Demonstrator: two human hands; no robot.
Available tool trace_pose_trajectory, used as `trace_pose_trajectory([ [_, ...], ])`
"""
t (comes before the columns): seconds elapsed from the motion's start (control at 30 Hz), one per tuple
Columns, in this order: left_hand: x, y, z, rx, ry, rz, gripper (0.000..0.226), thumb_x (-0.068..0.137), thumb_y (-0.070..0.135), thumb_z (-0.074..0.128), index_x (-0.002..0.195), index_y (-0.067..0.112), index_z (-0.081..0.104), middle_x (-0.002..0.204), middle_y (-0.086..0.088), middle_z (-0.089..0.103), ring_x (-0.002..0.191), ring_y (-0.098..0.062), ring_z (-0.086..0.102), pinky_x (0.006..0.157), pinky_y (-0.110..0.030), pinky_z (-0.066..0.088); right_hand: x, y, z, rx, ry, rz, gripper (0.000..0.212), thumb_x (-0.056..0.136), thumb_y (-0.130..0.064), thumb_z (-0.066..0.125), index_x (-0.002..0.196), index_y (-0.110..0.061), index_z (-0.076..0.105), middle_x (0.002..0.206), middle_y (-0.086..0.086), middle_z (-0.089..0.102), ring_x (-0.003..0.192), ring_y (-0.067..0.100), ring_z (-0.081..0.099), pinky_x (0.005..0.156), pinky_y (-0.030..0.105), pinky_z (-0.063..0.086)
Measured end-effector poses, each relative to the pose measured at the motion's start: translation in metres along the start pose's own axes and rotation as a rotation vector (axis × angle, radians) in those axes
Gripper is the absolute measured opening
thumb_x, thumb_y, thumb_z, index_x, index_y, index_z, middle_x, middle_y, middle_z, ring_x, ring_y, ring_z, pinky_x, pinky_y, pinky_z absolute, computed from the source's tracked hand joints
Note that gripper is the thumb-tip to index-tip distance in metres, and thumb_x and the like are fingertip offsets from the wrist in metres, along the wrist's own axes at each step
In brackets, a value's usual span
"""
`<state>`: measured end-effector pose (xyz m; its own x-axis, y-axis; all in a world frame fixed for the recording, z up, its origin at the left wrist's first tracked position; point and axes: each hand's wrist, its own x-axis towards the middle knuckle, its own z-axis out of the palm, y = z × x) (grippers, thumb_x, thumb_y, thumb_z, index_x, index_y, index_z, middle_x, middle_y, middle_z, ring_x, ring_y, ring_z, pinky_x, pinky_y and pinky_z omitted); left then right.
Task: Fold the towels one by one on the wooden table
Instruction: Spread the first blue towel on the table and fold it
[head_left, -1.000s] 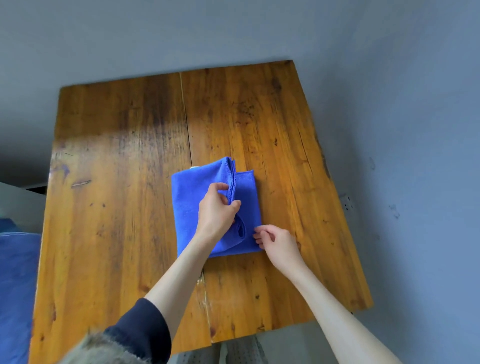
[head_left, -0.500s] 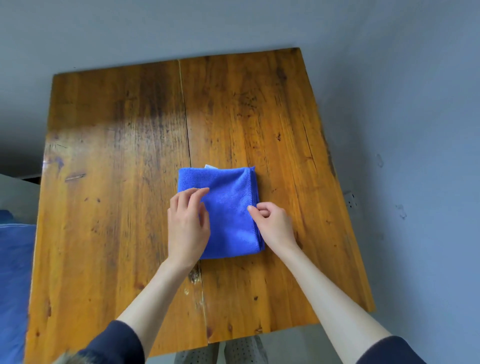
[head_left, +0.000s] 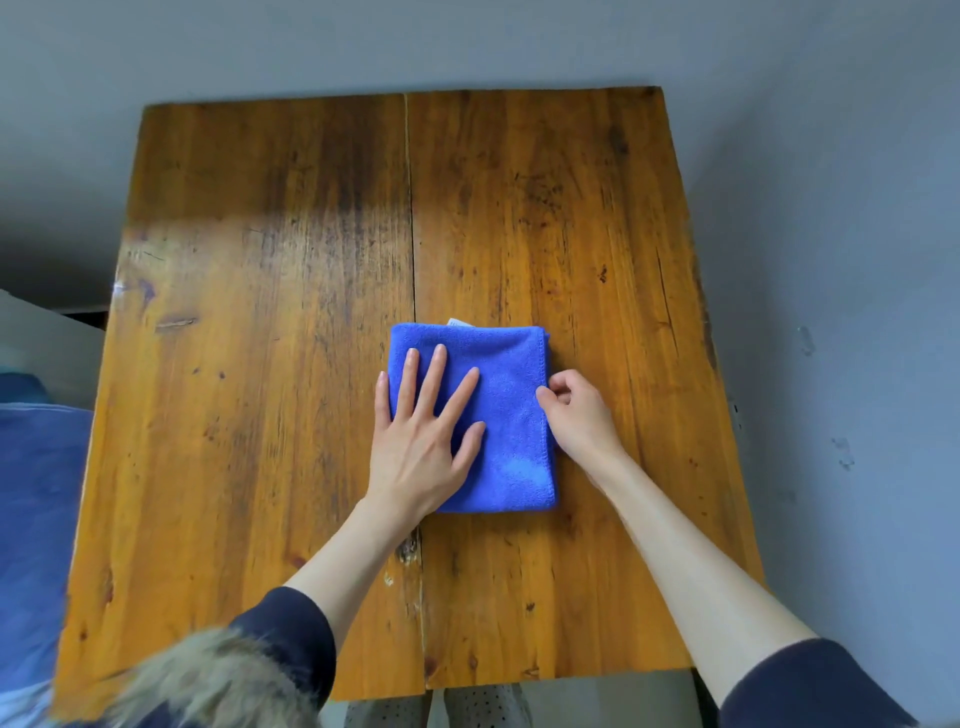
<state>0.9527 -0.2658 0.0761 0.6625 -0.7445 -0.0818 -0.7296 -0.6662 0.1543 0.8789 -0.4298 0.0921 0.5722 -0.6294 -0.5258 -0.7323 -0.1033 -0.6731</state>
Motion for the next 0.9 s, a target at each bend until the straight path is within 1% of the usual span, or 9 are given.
trace_pose_trajectory([
  [0.07,0.002,0.0,0.002,0.026,-0.022,-0.012,0.058,0.09,0.053,0.03,0.143,0.03,0.035,0.155,-0.007,0.023,0.143,-0.033,0.016,0.113,-0.055,0.013,0.0,-0.002,0.0,0.034,-0.011,0.044,0.02,0.093,-0.023,0.051,0.106,-0.009,0.056,0.081,-0.003,0.058,0.084,0.022,0.058,0.078,0.039,0.047],
  [0.13,0.002,0.001,0.003,0.042,-0.042,-0.016,0.059,0.09,0.055,0.028,0.144,0.03,0.033,0.155,-0.007,0.021,0.143,-0.033,0.015,0.113,-0.057,0.012,-0.008,-0.004,0.005,-0.034,0.092,0.02,0.017,0.093,-0.022,0.052,0.106,-0.011,0.054,0.096,0.002,0.061,0.092,0.025,0.058,0.08,0.036,0.044],
  [0.2,0.002,0.002,0.001,0.027,-0.037,-0.002,0.059,0.09,0.054,0.028,0.144,0.03,0.032,0.156,-0.009,0.018,0.143,-0.035,0.012,0.113,-0.058,0.009,-0.02,-0.005,0.013,-0.171,0.311,-0.167,0.02,0.091,-0.014,0.051,0.11,-0.01,0.055,0.111,0.007,0.058,0.101,0.028,0.056,0.083,0.038,0.043],
  [0.27,0.002,0.002,-0.003,-0.016,0.019,0.046,0.055,0.092,0.047,0.031,0.142,0.028,0.036,0.155,-0.011,0.019,0.143,-0.035,0.011,0.113,-0.058,0.008,-0.027,-0.007,0.02,-0.332,0.458,-0.468,0.028,0.087,-0.004,0.053,0.114,-0.005,0.058,0.122,0.014,0.057,0.113,0.032,0.054,0.091,0.043,0.045],
  [0.37,0.011,-0.007,-0.008,-0.055,0.123,0.074,0.05,0.094,0.035,0.031,0.141,0.02,0.039,0.154,-0.012,0.023,0.143,-0.032,0.01,0.113,-0.054,0.008,-0.018,-0.01,0.031,-0.548,0.431,-0.687,0.042,0.086,-0.003,0.055,0.127,-0.002,0.054,0.138,0.019,0.048,0.13,0.034,0.043,0.107,0.051,0.035],
  [0.47,0.021,-0.014,-0.009,-0.068,0.105,0.052,0.052,0.095,0.033,0.028,0.142,0.012,0.036,0.154,-0.012,0.022,0.143,-0.03,0.007,0.114,-0.05,0.008,-0.012,-0.003,0.042,-0.642,0.28,-0.609,0.051,0.095,-0.02,0.045,0.142,-0.006,0.034,0.151,0.015,0.029,0.142,0.03,0.022,0.116,0.049,0.018],
  [0.57,0.023,-0.019,0.0,-0.069,0.051,0.056,0.056,0.094,0.039,0.028,0.145,0.015,0.032,0.155,-0.011,0.017,0.143,-0.028,0.005,0.116,-0.049,0.008,-0.006,0.015,0.044,-0.629,0.21,-0.532,0.054,0.098,-0.032,0.035,0.147,-0.013,0.023,0.156,0.008,0.017,0.145,0.022,0.008,0.118,0.043,0.006],
  [0.8,0.024,-0.023,0.018,-0.068,0.079,0.026,0.058,0.093,0.045,0.03,0.146,0.022,0.027,0.156,-0.008,0.016,0.145,-0.027,0.009,0.117,-0.048,0.008,0.002,0.024,0.047,-0.547,0.219,-0.549,0.057,0.095,-0.04,0.023,0.147,-0.017,0.024,0.156,0.005,0.016,0.144,0.015,0.002,0.118,0.039,0.006],
  [0.9,0.023,-0.023,0.018,-0.034,0.049,0.025,0.059,0.094,0.046,0.027,0.147,0.022,0.023,0.157,-0.009,0.014,0.145,-0.027,0.007,0.116,-0.05,0.009,0.001,0.024,0.046,-0.599,0.186,-0.521,0.056,0.097,-0.04,0.024,0.148,-0.021,0.015,0.157,0.001,0.005,0.143,0.013,-0.005,0.119,0.039,0.003],
])
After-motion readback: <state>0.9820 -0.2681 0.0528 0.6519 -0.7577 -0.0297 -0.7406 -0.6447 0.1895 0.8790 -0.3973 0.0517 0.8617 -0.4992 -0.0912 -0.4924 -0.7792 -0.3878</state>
